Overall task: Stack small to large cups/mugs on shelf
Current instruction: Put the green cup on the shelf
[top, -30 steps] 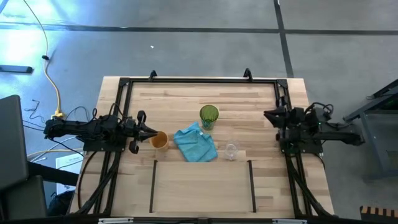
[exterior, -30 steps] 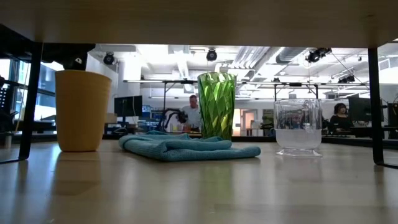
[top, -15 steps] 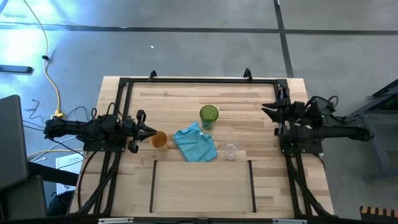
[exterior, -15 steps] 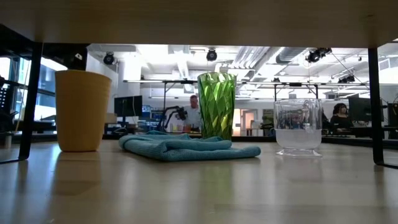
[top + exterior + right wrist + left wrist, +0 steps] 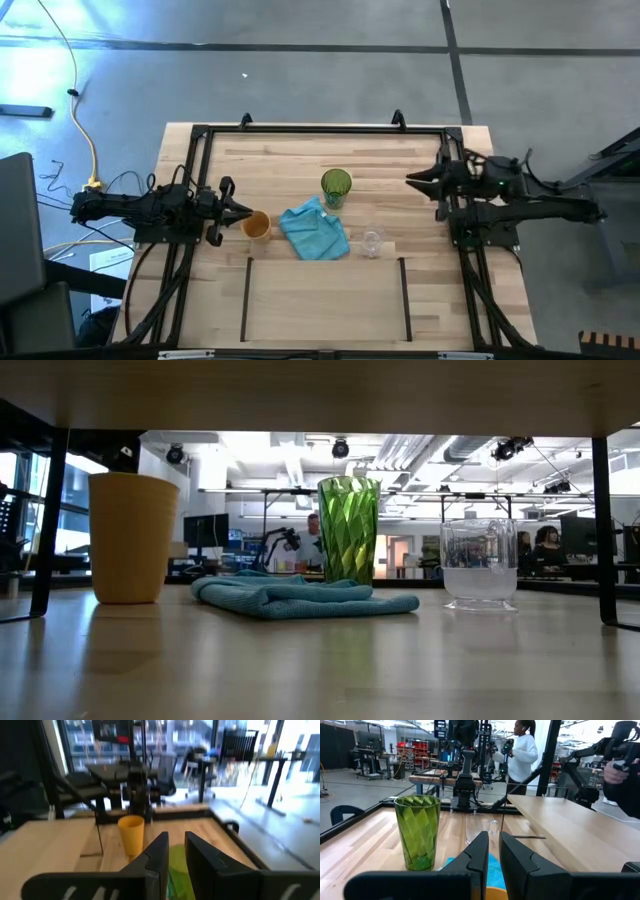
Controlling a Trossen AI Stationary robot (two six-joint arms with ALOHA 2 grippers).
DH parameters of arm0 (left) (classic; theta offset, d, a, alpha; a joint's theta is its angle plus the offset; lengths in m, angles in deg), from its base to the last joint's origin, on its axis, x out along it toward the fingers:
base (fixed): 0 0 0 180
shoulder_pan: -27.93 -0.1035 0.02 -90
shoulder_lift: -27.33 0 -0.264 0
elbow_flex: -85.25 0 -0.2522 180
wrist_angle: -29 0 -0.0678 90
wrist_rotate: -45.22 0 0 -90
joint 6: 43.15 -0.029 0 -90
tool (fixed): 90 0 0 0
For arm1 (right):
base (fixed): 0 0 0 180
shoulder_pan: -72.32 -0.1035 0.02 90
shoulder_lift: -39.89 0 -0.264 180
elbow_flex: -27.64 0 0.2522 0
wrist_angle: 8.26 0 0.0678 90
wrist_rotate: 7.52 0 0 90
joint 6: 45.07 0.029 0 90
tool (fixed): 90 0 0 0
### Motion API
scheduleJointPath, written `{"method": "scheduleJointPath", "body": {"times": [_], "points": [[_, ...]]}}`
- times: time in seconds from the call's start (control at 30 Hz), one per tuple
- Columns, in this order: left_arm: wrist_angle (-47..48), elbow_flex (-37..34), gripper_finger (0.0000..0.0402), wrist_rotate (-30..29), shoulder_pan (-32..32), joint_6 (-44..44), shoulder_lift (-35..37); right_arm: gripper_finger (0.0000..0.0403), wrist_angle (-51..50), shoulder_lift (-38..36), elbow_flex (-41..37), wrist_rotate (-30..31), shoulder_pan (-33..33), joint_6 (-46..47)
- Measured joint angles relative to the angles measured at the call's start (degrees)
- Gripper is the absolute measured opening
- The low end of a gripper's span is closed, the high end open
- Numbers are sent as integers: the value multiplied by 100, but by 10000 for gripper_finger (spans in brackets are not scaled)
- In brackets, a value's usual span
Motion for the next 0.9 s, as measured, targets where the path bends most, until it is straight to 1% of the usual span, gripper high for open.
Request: {"method": "scheduleJointPath", "body": {"times": [0.13,0.23,0.43,0.5,0.6,0.7,0.8,0.9], "points": [[-12,0,35,0,1,0,0,55,-75,605,496,203,79,-176],[-16,0,35,0,-1,0,0,55,-309,1139,1007,512,283,319],[-16,0,35,0,1,0,0,55,-1927,2439,2339,533,983,1407],[-9,0,35,0,-1,0,0,55,-2345,2892,2704,364,1179,1573],[47,0,35,0,-1,0,0,55,-2698,3579,3211,91,1405,1719],[62,0,35,0,-1,2,0,55,-2865,4170,3685,-143,1557,1699],[62,0,35,0,-1,2,0,55,-3076,4742,4073,-530,1672,1671],[102,0,35,0,1,0,0,56,-3248,5189,4386,-779,1721,1588]]}}
